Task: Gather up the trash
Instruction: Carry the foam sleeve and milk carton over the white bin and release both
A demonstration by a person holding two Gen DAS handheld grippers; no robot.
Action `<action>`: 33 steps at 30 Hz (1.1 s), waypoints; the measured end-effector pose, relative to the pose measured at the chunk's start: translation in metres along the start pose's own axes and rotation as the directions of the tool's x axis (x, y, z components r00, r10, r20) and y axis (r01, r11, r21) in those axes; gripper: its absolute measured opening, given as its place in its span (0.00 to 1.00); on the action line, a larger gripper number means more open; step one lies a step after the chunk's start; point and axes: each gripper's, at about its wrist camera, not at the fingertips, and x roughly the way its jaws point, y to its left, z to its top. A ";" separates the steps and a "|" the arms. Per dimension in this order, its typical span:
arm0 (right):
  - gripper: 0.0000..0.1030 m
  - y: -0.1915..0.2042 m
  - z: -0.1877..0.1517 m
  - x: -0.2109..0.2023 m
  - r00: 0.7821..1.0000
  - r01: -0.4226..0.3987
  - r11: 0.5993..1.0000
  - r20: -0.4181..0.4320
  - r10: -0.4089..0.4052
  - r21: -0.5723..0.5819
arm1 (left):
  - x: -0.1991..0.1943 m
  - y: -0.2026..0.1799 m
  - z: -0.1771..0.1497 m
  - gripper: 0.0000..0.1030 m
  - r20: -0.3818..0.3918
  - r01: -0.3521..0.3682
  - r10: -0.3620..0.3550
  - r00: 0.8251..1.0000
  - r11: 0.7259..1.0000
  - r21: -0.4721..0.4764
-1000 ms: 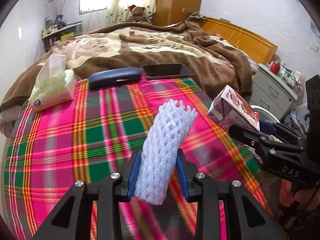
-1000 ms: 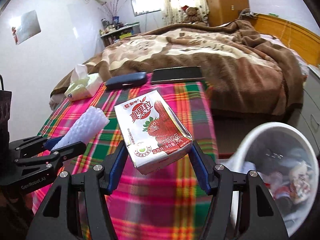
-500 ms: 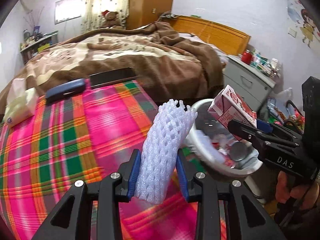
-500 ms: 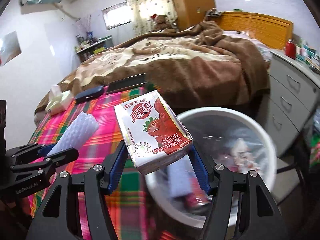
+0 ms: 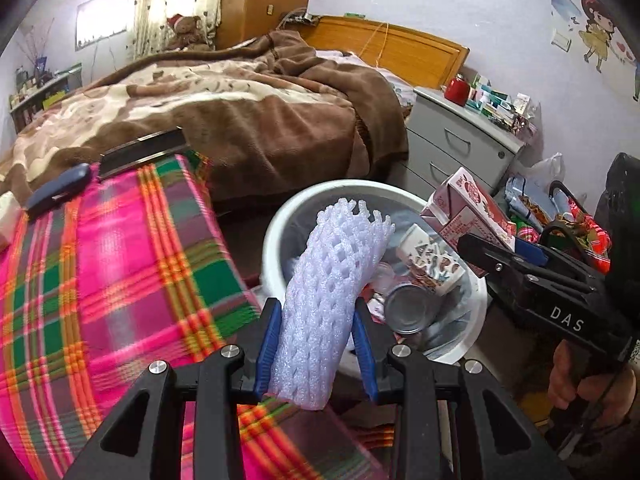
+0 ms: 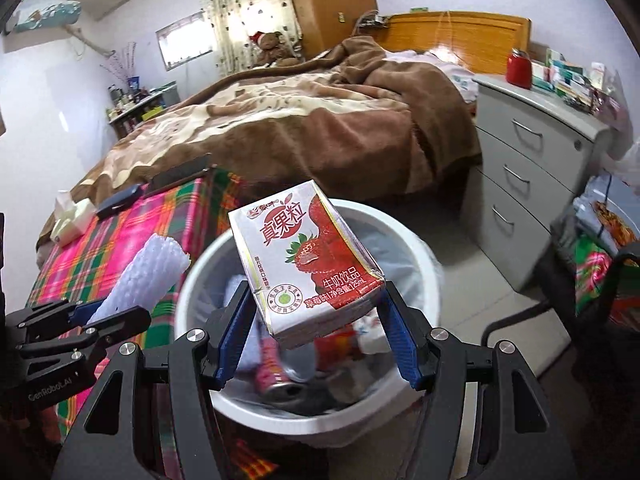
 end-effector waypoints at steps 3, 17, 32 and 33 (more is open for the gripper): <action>0.62 -0.010 -0.001 0.002 1.000 0.011 1.000 -0.009 -0.011 0.004 | 0.011 -0.012 0.000 0.35 -0.002 -0.012 0.012 1.000 1.000 0.015; 0.62 -0.023 -0.001 0.013 0.999 0.013 1.000 -0.048 -0.013 -0.004 | 0.037 -0.019 0.002 0.53 -0.017 -0.052 0.052 0.999 0.999 -0.013; 0.65 -0.003 -0.011 -0.021 0.999 -0.019 1.000 0.029 0.019 0.003 | -0.004 -0.013 -0.015 0.70 0.064 -0.116 0.118 0.991 0.993 -0.032; 0.65 -0.001 -0.014 -0.025 0.999 -0.021 1.000 0.038 0.021 0.002 | -0.009 -0.013 -0.017 0.70 0.073 -0.134 0.136 0.988 0.991 -0.031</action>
